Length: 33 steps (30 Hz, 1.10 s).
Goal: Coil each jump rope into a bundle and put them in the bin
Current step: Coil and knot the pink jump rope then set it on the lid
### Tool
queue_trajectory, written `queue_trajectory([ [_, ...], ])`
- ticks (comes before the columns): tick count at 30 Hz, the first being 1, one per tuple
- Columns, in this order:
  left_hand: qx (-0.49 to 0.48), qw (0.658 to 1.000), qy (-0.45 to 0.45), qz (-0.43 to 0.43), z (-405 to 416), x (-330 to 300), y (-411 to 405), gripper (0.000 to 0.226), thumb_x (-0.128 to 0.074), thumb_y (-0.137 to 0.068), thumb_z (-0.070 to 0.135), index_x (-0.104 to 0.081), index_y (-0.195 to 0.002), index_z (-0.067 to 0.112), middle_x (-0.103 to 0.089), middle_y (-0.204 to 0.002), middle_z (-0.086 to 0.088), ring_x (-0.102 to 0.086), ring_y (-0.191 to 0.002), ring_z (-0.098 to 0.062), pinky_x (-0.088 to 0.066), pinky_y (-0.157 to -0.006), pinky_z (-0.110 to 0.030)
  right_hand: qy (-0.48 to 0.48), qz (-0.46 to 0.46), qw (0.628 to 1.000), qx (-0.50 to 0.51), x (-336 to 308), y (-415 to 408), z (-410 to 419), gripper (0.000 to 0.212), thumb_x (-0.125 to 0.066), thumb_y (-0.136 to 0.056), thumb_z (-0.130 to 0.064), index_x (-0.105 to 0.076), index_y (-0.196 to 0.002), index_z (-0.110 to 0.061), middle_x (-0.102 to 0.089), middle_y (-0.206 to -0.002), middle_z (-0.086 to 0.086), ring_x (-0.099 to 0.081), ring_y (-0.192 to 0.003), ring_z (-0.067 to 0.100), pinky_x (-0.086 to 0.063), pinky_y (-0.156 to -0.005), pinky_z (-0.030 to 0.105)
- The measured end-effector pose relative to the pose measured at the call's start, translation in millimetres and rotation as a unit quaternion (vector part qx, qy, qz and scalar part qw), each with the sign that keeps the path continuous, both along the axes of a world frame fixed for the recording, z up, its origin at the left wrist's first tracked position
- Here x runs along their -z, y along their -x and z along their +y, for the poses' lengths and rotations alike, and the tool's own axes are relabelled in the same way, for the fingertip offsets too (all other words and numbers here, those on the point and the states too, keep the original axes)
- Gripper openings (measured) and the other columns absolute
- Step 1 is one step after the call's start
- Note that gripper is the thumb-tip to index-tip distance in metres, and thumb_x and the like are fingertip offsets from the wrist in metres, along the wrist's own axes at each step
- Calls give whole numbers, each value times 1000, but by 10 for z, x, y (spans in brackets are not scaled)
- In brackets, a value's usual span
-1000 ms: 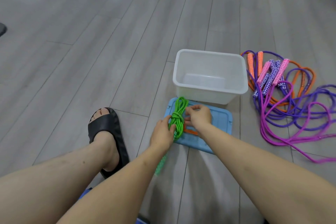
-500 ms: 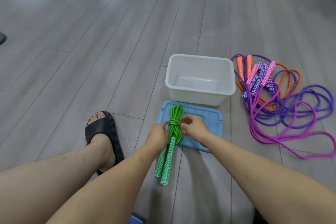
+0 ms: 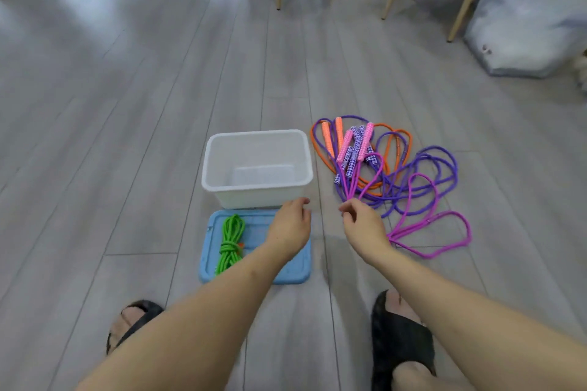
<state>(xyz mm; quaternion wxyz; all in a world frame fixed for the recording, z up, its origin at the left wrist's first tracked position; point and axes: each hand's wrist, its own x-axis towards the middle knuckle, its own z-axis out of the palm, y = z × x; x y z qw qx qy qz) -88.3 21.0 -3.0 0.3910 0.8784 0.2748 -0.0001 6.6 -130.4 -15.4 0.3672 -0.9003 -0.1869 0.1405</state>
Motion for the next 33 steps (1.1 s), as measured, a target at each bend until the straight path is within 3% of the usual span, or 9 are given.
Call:
queue_trajectory([
  [3, 18, 1000, 17, 3, -163, 99, -394, 37, -44, -106, 20, -53, -140, 7, -63, -132, -18, -56, -124, -33, -42, -103, -37, 22, -4, 999, 25, 163, -292, -144, 15, -59, -94, -7, -71, -102, -12, -74, -101, 7, -65, -96, 24, -39, -77, 26],
  [8, 6, 999, 38, 7, -186, 310, -875, 34, -42, -106, 19, -55, -136, 8, -66, -126, -17, -60, -118, -34, -48, -100, -41, 29, 5, 998, 58, 527, -762, 6, 9, -67, -92, -14, -69, -101, -12, -73, -98, 8, -66, -96, 29, -49, -83, 36],
  [15, -8, 998, 42, 54, -44, 639, -796, 31, -41, -106, 21, -59, -129, 9, -65, -127, -14, -60, -114, -31, -46, -90, -34, 72, 30, 994, 73, 928, -909, 254, 38, -78, -88, -31, -59, -117, -15, -64, -110, 9, -59, -102, 29, -51, -89, 43],
  [18, -6, 997, 38, 74, 7, 671, -728, 32, -40, -107, 21, -58, -131, 10, -63, -129, -13, -58, -115, -29, -44, -89, -31, 116, 35, 990, 66, 1019, -909, 241, 25, -74, -91, -22, -62, -110, -11, -66, -111, 12, -61, -106, 35, -50, -88, 41],
  [21, -3, 996, 39, 84, 31, 602, -701, 34, -40, -107, 22, -57, -134, 10, -62, -129, -12, -58, -116, -29, -44, -91, -32, 102, 7, 992, 77, 1008, -921, 184, 17, -68, -95, -19, -70, -108, -8, -71, -109, 14, -63, -106, 36, -52, -89, 42],
  [26, 47, 996, 26, 72, 12, 189, -619, 32, -43, -107, 24, -58, -132, 10, -66, -123, -10, -60, -115, -31, -44, -91, -32, -51, -14, 988, 148, 416, -1031, 124, 15, -58, -99, -14, -67, -109, -8, -69, -106, 14, -63, -102, 35, -49, -90, 42],
  [29, 108, 993, -22, 47, 49, -317, -642, 34, -46, -107, 25, -57, -136, 10, -64, -125, -10, -60, -116, -28, -40, -92, -27, -121, -34, 978, 164, -334, -1169, 73, 16, -57, -101, -21, -68, -109, -12, -71, -101, 7, -65, -96, 27, -50, -84, 38],
  [33, 108, 993, -34, -46, 29, -1338, -754, 30, -53, -105, 20, -61, -130, 6, -69, -118, -10, -61, -96, -19, -40, -81, -23, -220, -46, 965, 134, -1513, -1199, 17, 15, -62, -99, -20, -72, -104, -11, -70, -90, 5, -63, -84, 20, -47, -75, 29],
])
